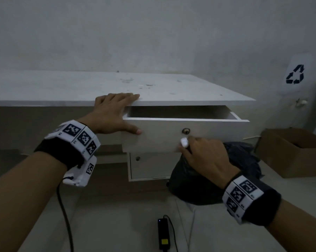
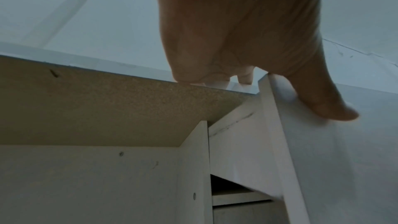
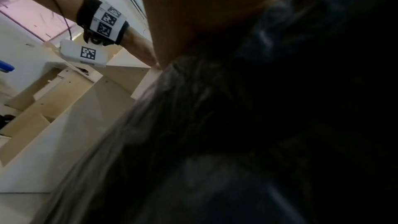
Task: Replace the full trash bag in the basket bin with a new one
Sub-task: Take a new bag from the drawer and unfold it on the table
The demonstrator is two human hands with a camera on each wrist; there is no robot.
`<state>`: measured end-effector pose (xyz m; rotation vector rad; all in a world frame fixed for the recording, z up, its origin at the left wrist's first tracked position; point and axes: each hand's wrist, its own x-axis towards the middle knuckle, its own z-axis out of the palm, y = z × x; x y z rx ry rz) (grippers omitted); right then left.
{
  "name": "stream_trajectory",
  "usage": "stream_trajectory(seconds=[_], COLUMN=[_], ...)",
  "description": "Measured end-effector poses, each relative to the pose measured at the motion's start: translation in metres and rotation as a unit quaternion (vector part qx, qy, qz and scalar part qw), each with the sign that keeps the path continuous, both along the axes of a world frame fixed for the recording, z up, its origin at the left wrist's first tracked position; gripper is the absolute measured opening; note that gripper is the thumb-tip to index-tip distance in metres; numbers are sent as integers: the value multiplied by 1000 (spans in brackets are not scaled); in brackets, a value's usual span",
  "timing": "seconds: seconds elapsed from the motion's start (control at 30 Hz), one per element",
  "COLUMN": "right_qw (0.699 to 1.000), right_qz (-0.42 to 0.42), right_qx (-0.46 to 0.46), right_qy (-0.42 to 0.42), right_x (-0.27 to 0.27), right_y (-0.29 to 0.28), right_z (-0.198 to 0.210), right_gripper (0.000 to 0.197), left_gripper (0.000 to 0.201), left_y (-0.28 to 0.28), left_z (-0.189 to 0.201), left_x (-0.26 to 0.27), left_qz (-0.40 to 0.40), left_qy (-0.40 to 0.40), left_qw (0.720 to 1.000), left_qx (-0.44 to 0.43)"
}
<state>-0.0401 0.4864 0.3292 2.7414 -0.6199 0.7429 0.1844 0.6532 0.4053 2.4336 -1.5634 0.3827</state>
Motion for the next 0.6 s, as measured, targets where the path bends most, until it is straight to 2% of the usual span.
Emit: stream_trajectory(seconds=[0.1,0.2,0.3,0.47,0.6], right_qw=[998,995,995,997,996], right_qz=[18,-14,-44,-35,-70], right_qx=[-8,-28,10,17,20], right_qy=[-59,-92,-89,-65,-43], right_x=[8,25,38,32,48], right_y=[-9,-18,-23,-22,-33], right_z=[7,10,1,-9,2], right_gripper=[34,33,29,29,35], left_gripper=[110,104,98,104,105], left_y=[-1,-2,-3,-7,-7], left_z=[-1,-4,-6,-12,-14], left_x=[1,1,0,1,-2], left_qz=[-6,-9,-4,8,8], left_qy=[17,19,13,-17,-28], left_qw=[999,998,998,997,996], left_qx=[-32,-60,-67,-71,-79])
